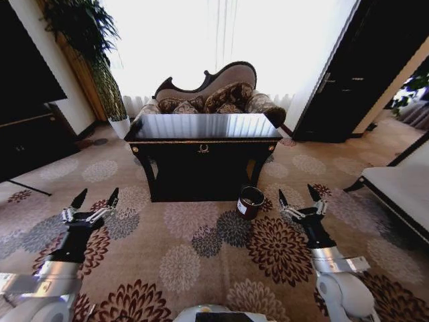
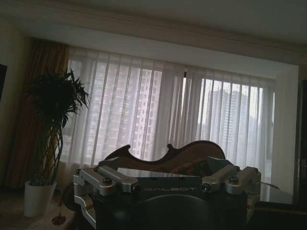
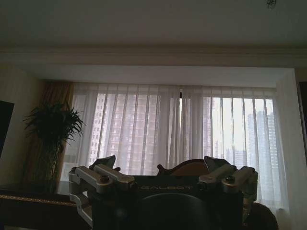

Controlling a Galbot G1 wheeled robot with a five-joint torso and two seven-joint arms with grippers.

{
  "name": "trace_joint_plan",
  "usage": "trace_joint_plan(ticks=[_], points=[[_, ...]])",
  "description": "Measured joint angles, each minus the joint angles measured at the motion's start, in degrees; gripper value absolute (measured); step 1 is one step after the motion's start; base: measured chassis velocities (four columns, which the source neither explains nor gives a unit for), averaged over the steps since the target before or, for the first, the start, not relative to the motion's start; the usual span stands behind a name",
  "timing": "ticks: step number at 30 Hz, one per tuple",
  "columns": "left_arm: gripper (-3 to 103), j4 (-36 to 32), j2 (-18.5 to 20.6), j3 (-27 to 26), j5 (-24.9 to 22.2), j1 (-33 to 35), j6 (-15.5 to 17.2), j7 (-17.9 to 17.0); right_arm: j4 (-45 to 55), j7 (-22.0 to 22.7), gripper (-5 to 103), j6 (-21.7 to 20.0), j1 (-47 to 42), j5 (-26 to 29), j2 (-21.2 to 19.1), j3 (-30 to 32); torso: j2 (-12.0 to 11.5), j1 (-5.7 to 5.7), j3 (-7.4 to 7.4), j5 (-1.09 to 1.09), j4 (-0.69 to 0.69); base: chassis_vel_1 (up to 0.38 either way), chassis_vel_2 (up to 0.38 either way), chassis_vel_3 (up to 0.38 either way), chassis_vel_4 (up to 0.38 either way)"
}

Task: Move to the front of the table and place the trash on the table into the trash bin.

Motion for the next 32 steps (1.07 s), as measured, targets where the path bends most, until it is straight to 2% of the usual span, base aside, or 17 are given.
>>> trace_joint_plan(ticks=[10, 20, 32], points=[[100, -0.22, 0.23, -0.32, -0.19, 0.26, -0.08, 0.00, 0.15, 0.01, 100, 0.12, -0.17, 0.31, -0.02, 0.05, 0.03, -0.05, -0.02, 0.00, 0.00, 0.038, -0.042, -0.039, 0.049], [100, -0.23, 0.23, -0.31, -0.20, 0.27, -0.13, 0.01, -0.08, -0.03, 100, 0.70, -0.16, 0.87, -0.21, 0.04, 0.10, -0.15, -0.06, 0.02, 0.00, 0.137, -0.142, -0.136, 0.146], [100, 0.13, 0.16, -0.02, -0.15, -0.16, -0.13, 0.02, -0.44, -0.78, 100, 0.87, 0.10, 0.91, -0.24, 0.00, 0.01, -0.03, -0.01, -0.01, 0.00, -0.013, 0.012, 0.005, -0.014]])
